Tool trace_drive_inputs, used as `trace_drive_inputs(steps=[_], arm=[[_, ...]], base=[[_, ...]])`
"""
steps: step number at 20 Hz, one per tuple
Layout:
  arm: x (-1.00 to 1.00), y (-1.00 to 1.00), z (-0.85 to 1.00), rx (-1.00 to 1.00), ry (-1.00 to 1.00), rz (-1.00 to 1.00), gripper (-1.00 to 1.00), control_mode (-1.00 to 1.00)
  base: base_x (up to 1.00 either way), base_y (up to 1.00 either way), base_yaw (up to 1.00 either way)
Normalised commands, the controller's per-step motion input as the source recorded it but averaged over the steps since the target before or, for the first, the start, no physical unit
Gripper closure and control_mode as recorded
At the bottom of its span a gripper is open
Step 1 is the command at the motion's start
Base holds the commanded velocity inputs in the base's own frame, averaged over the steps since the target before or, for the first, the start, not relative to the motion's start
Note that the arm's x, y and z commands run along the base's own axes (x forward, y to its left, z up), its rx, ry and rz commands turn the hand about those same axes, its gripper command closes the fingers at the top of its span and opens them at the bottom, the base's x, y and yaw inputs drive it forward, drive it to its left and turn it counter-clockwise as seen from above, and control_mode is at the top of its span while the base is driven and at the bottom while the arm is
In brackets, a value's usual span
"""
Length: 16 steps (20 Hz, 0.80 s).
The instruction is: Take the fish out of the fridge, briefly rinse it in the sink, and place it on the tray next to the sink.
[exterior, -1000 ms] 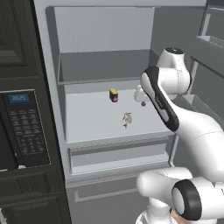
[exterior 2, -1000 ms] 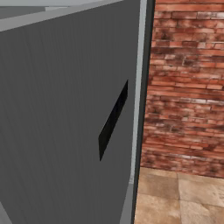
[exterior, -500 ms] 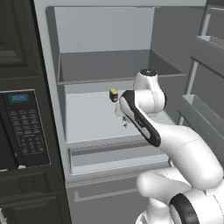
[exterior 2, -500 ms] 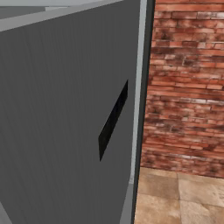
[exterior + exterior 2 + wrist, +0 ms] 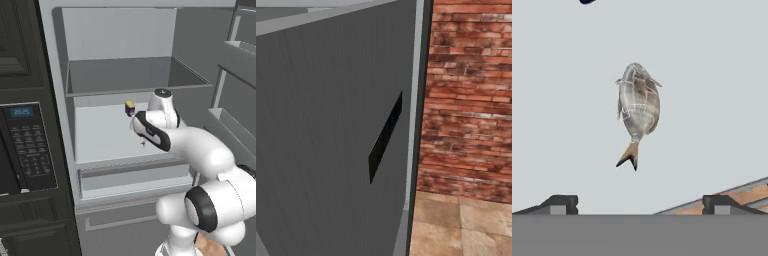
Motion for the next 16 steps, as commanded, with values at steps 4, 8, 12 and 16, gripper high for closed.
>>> trace_drive_inputs(steps=[4,8,12,16], arm=[[0.91,-0.02,-0.23,0.00,0.00,0.00,-1.00,-1.00],[0.18,-0.22,-0.24,0.00,0.00,0.02,-1.00,-1.00],[0.00,-0.05,-0.11,0.00,-0.02,0.00,-1.00,-1.00],[-0.01,-0.17,-0.51,0.00,-0.06,0.00,-1.00,-1.00]], base=[[0.00,0.00,0.00],[0.00,0.00,0.00],[0.00,0.00,0.00],[0.00,0.00,0.00]])
